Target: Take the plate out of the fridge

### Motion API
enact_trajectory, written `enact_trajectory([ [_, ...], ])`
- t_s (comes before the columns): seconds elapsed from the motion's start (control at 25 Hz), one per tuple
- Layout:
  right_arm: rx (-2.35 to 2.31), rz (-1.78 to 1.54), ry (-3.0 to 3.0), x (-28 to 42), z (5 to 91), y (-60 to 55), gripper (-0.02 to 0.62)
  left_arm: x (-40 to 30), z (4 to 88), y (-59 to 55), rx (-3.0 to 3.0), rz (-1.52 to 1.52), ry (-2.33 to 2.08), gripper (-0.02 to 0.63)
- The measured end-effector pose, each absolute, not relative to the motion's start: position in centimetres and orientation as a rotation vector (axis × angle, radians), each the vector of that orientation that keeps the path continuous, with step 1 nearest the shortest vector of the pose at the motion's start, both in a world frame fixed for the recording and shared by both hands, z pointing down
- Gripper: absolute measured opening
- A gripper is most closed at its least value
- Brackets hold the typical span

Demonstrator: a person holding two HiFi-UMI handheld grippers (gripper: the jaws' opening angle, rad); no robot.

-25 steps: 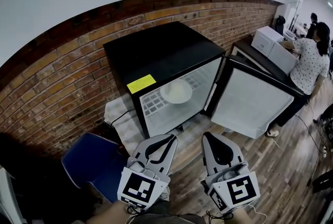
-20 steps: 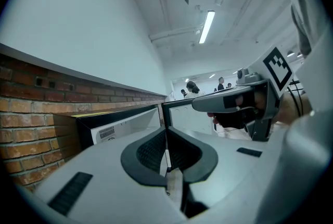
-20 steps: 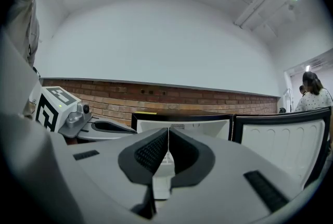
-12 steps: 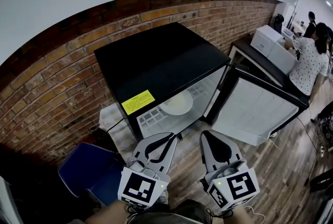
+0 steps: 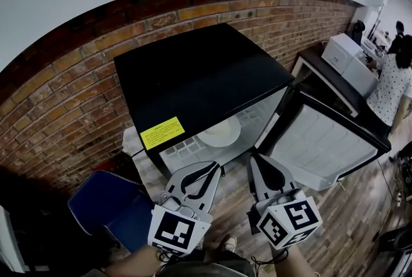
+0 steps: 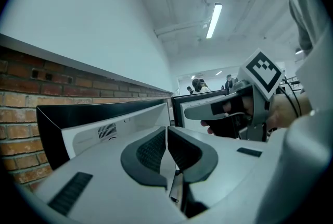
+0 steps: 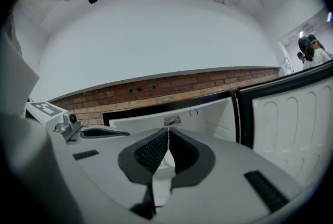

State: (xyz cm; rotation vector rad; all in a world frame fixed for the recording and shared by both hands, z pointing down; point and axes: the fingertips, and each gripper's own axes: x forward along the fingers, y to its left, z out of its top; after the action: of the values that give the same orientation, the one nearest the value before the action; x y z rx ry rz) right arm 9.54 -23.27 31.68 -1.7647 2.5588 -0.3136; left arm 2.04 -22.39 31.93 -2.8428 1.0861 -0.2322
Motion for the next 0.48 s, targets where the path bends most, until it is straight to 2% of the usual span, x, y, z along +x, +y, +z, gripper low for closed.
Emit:
enact_trajectory([
  [0.48, -1.489, -0.77, 2.358, 10.9, 34.4, -27.4, 0.032, 3.2, 32.4, -24.0, -2.82, -0.221, 1.168, 0.025],
])
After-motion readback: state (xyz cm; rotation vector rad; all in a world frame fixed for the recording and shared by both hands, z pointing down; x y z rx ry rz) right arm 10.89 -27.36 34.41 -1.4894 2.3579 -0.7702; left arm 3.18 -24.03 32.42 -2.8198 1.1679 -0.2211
